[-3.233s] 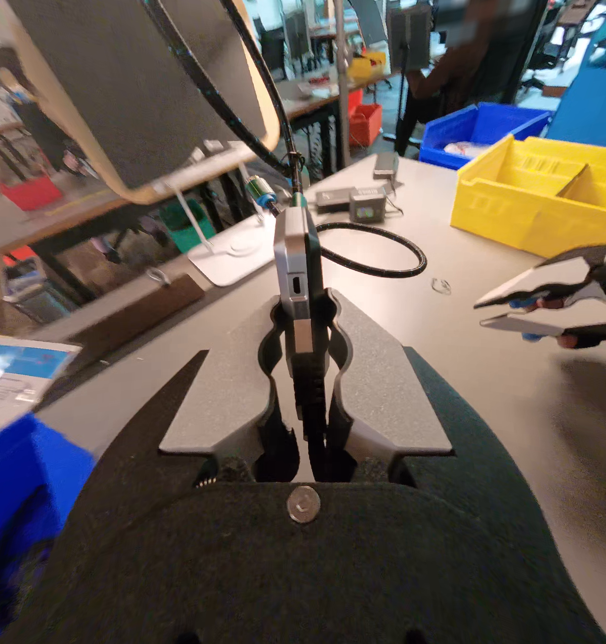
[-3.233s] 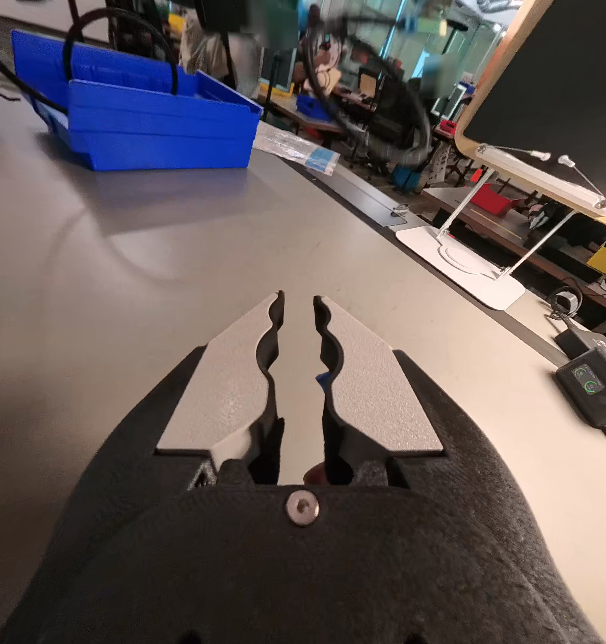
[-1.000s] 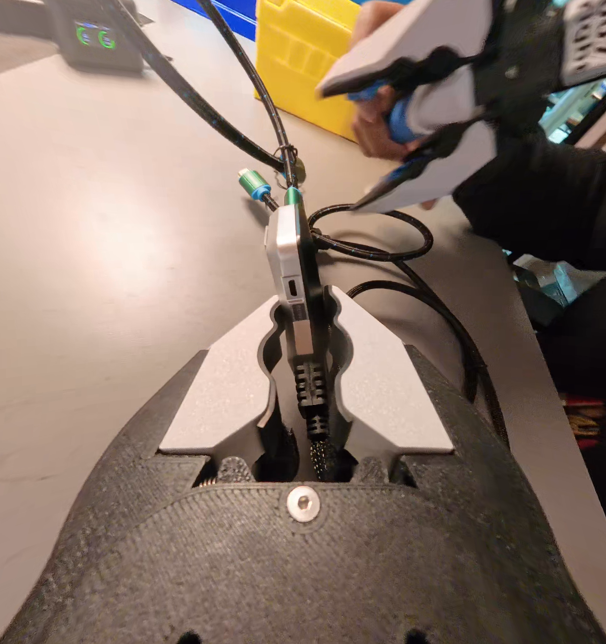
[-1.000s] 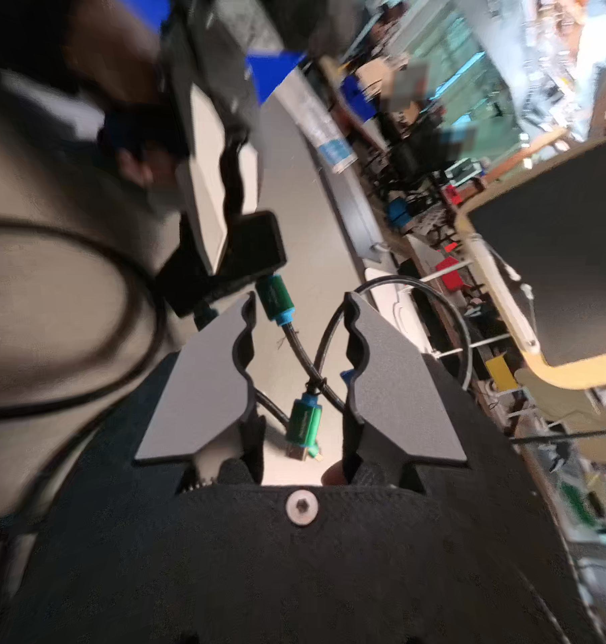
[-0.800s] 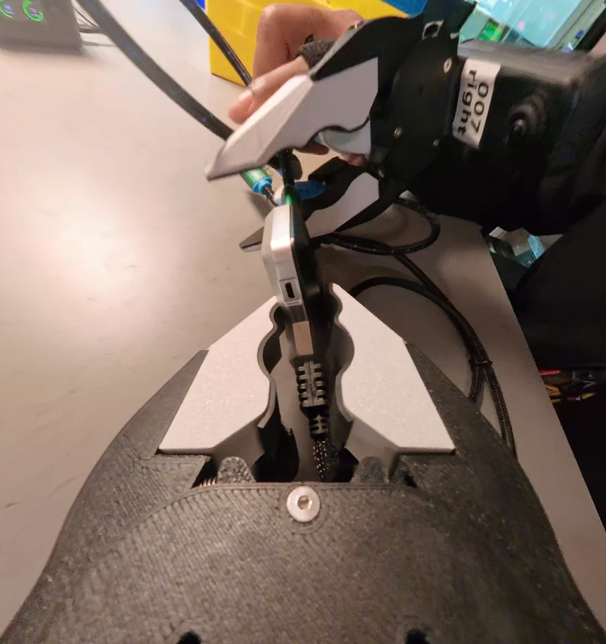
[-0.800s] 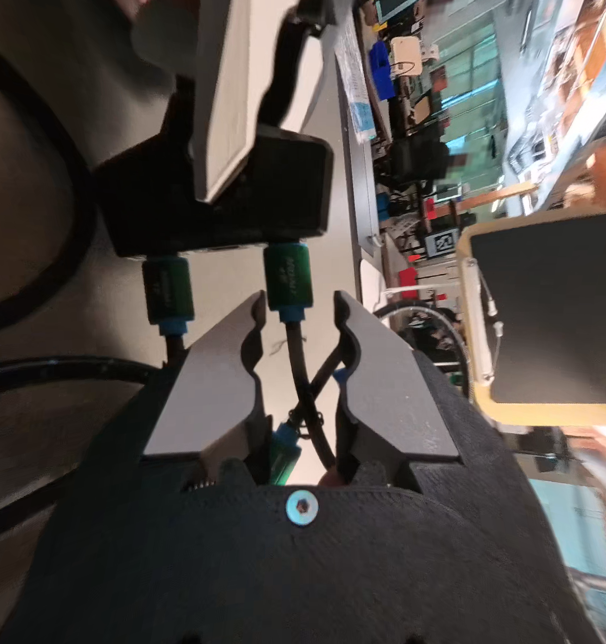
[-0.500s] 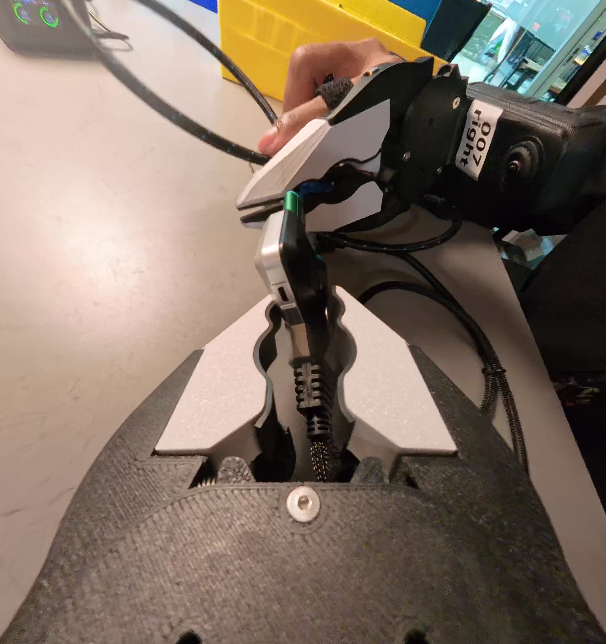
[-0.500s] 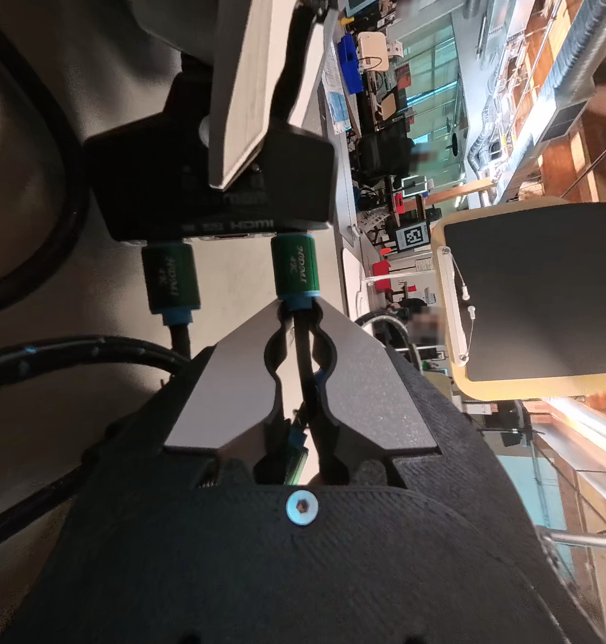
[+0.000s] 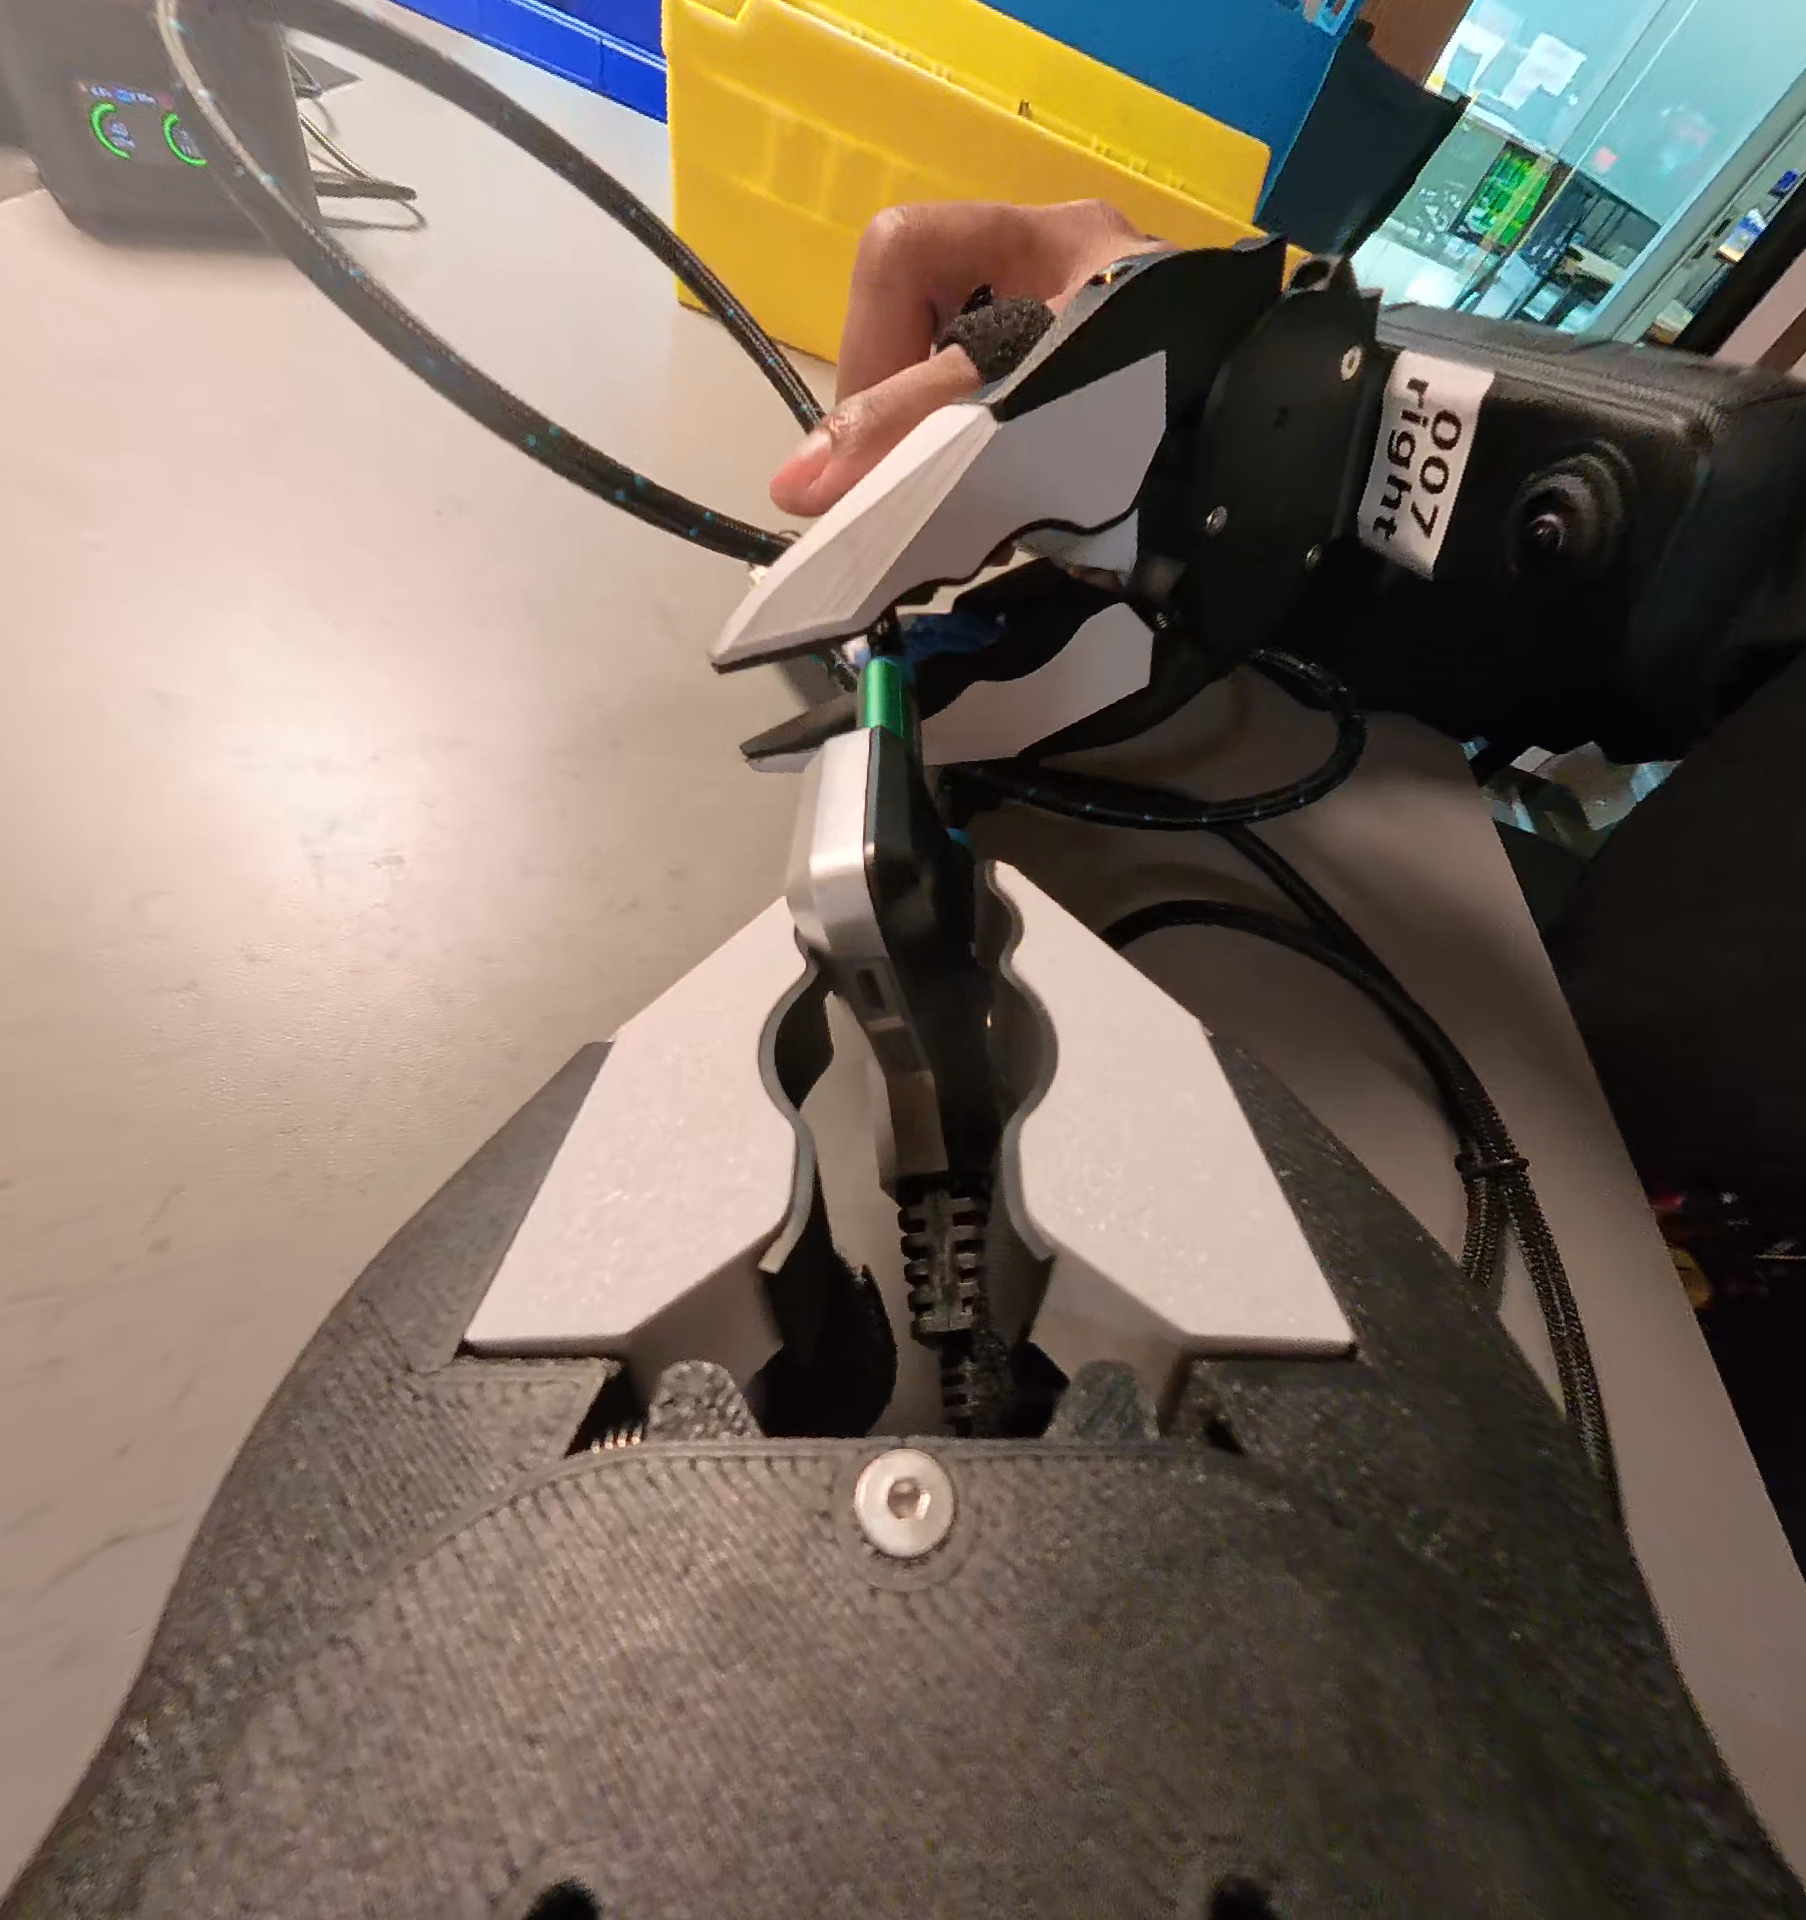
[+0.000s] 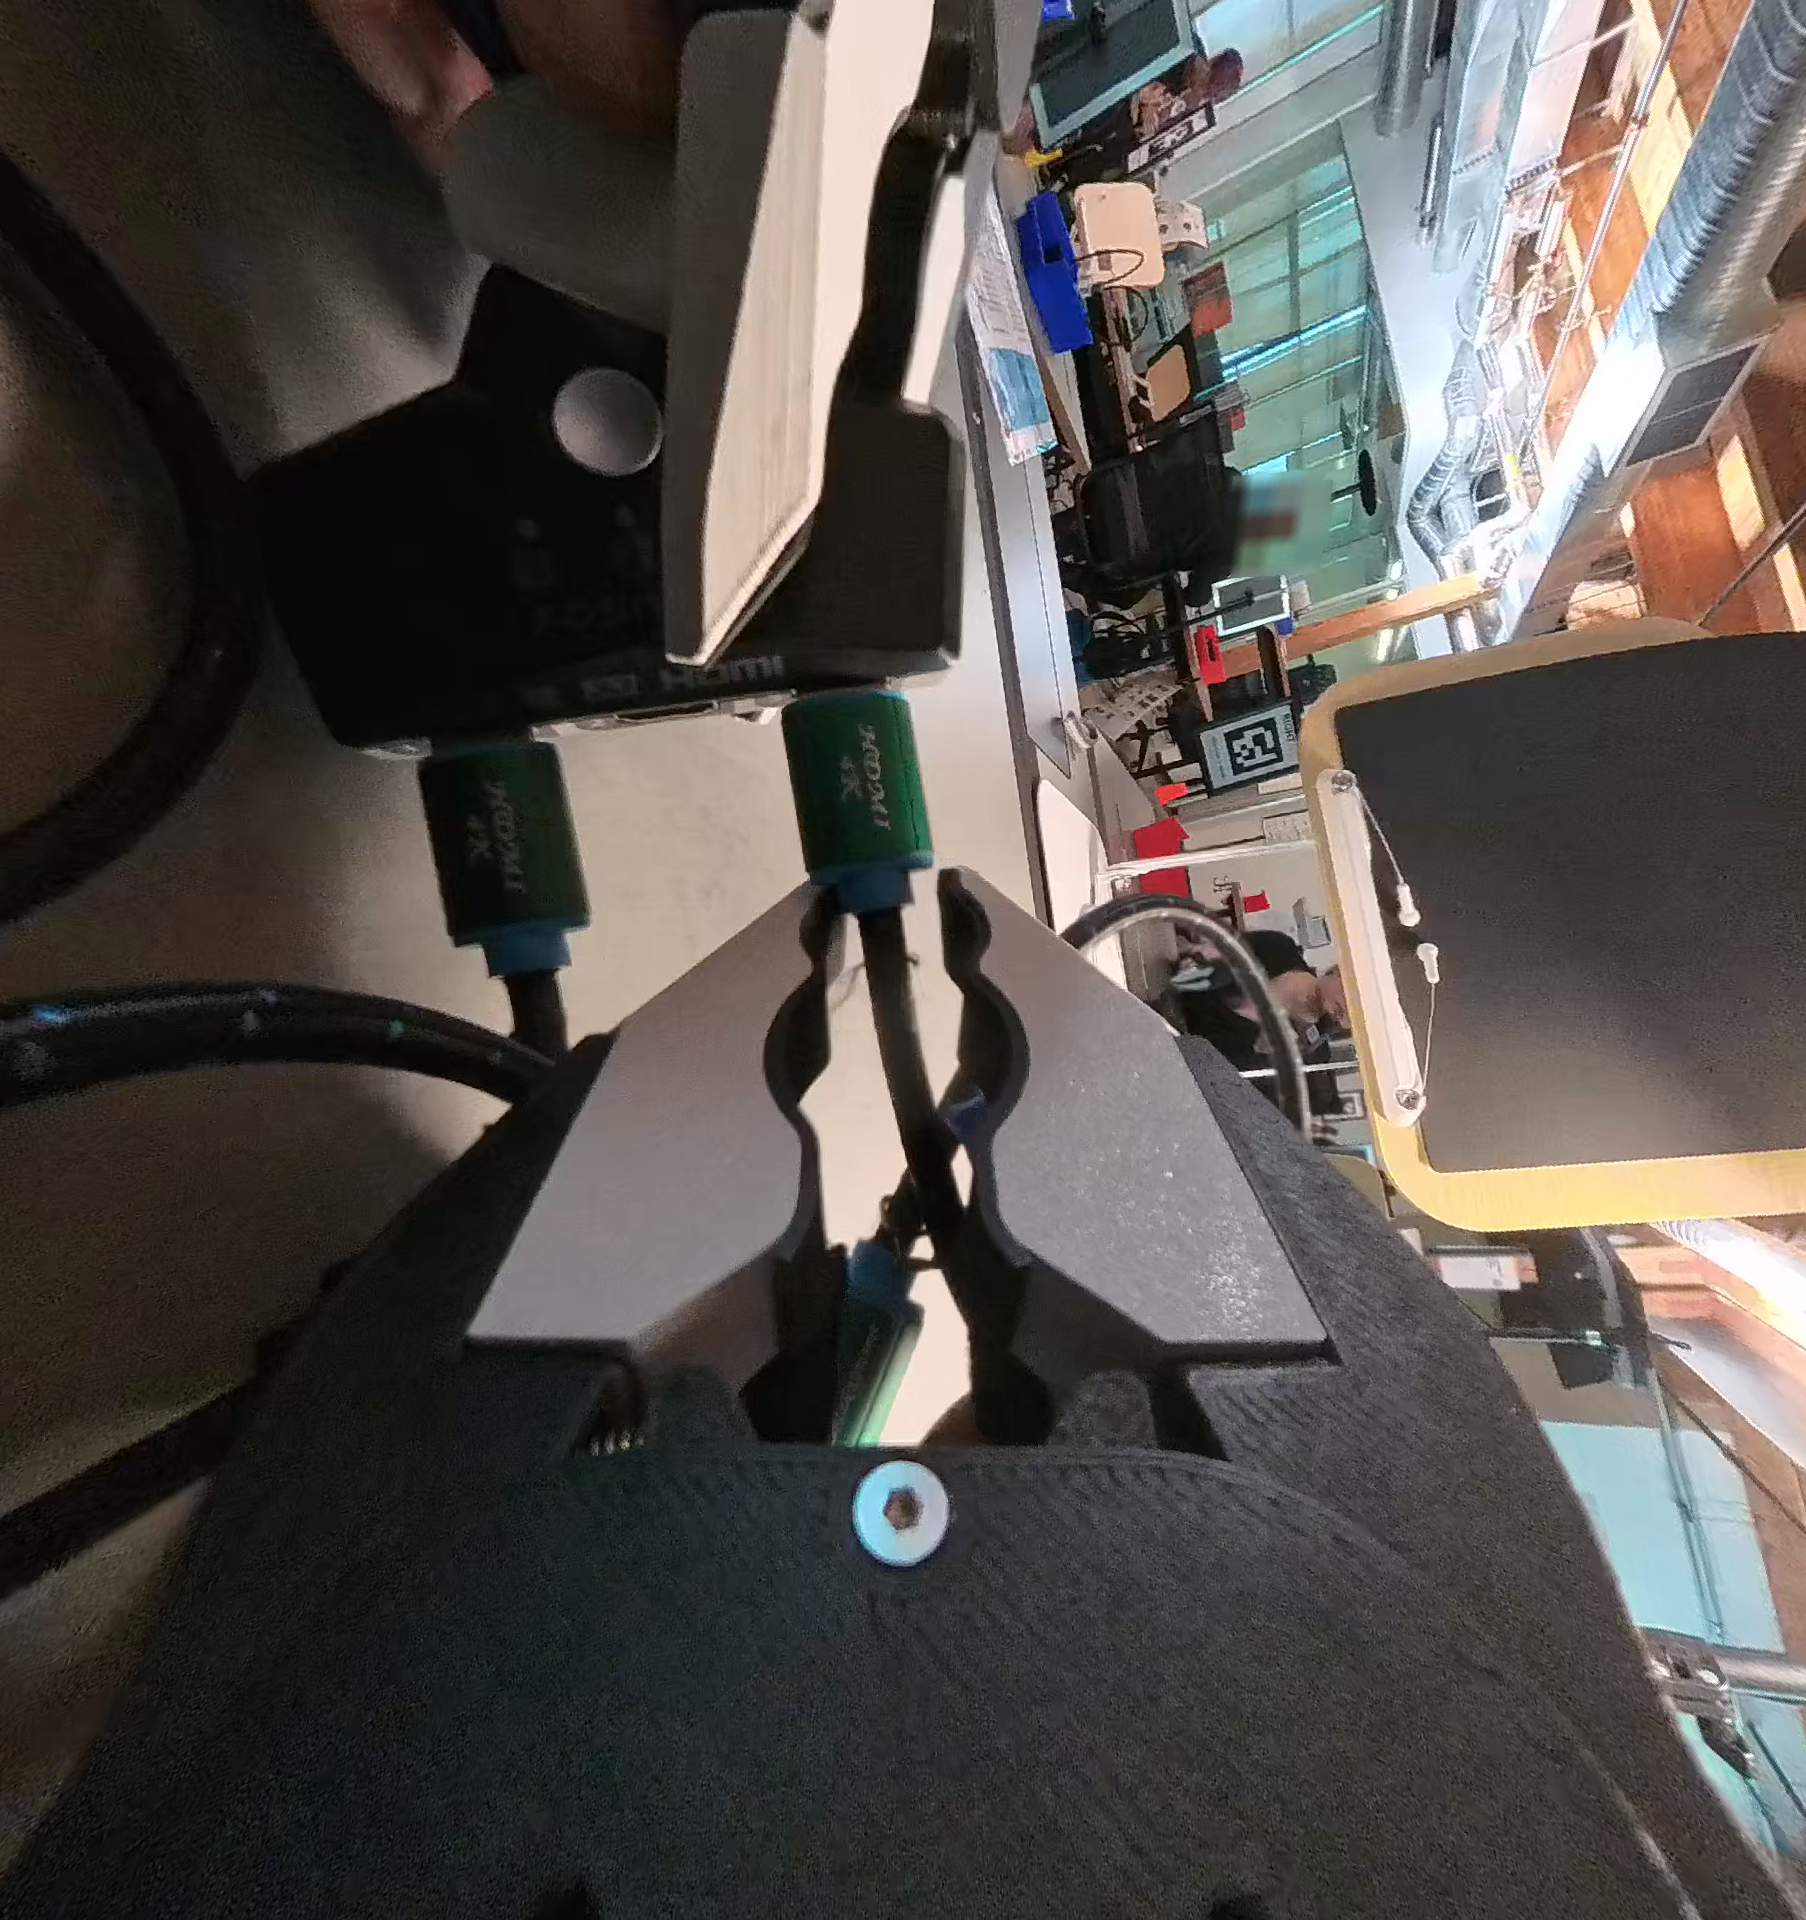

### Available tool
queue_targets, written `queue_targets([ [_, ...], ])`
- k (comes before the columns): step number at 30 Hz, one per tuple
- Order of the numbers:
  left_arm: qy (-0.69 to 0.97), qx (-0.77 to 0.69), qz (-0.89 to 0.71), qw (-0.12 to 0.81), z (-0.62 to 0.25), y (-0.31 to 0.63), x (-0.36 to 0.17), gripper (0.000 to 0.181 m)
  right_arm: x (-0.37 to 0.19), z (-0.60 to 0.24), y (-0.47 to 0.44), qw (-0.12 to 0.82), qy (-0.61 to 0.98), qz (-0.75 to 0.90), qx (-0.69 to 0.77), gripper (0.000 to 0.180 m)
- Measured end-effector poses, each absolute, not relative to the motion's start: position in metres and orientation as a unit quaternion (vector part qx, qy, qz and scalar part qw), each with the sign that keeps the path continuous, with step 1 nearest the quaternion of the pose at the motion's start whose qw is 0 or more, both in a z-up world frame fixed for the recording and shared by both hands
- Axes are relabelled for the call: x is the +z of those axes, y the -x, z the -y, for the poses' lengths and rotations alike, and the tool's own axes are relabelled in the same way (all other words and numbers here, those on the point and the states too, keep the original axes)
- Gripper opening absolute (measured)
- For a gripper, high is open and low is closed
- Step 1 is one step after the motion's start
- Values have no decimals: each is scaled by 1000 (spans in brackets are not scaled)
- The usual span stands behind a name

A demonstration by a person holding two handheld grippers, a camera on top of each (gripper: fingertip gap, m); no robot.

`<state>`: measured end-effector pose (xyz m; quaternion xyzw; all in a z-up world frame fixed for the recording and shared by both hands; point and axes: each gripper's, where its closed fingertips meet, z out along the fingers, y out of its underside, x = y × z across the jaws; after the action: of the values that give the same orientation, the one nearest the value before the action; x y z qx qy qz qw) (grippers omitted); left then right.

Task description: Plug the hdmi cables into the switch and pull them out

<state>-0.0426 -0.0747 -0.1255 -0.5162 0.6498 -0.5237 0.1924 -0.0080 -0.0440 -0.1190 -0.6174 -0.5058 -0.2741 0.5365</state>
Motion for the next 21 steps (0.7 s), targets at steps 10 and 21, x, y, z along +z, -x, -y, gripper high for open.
queue_targets([
  [10,511,-505,-658,227,76,37,-125,25,-117,48,4,517,578,537,-333,13],
  [21,495,-458,-681,285,77,33,-123,27,-112,50,0,505,565,545,-360,11],
])
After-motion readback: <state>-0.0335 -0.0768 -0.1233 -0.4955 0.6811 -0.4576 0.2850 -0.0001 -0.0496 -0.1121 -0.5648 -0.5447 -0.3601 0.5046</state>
